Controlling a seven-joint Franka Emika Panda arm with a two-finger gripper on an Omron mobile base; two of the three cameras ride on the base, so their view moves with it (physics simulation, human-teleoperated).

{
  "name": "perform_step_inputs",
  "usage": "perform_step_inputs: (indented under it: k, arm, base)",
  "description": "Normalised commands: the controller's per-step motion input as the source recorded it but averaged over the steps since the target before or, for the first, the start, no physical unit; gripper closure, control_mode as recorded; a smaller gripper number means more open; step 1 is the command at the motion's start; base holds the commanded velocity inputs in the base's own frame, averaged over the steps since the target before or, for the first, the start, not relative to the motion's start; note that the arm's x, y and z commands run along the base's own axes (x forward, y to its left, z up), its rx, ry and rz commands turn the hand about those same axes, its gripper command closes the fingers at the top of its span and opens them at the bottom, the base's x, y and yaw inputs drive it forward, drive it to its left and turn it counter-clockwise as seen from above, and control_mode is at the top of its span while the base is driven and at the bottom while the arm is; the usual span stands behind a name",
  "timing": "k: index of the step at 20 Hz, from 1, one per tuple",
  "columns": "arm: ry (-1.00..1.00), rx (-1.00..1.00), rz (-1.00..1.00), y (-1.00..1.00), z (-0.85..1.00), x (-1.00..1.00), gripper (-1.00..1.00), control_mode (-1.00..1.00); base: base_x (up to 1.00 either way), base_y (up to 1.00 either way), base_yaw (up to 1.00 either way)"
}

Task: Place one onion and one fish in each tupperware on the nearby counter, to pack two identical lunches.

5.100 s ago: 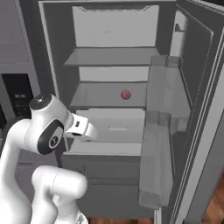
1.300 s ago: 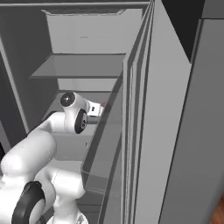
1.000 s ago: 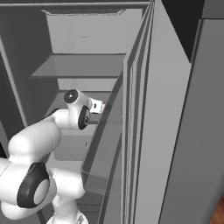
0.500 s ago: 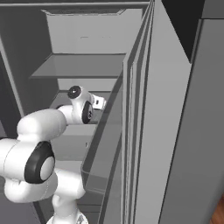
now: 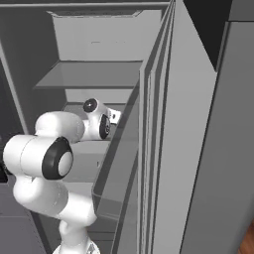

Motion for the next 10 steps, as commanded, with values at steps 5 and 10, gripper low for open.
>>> perform_step_inputs:
  k: [5,10]
  arm:
    - [0.0,0.01,0.0,0.0,-0.16,0.39,-1.0,-1.0]
    - [0.0,0.02,0.0,-0.03,-0.11,0.34,-1.0,-1.0]
  base:
    - [0.0,0.0,0.0]
    - [0.0,0.0,0.0]
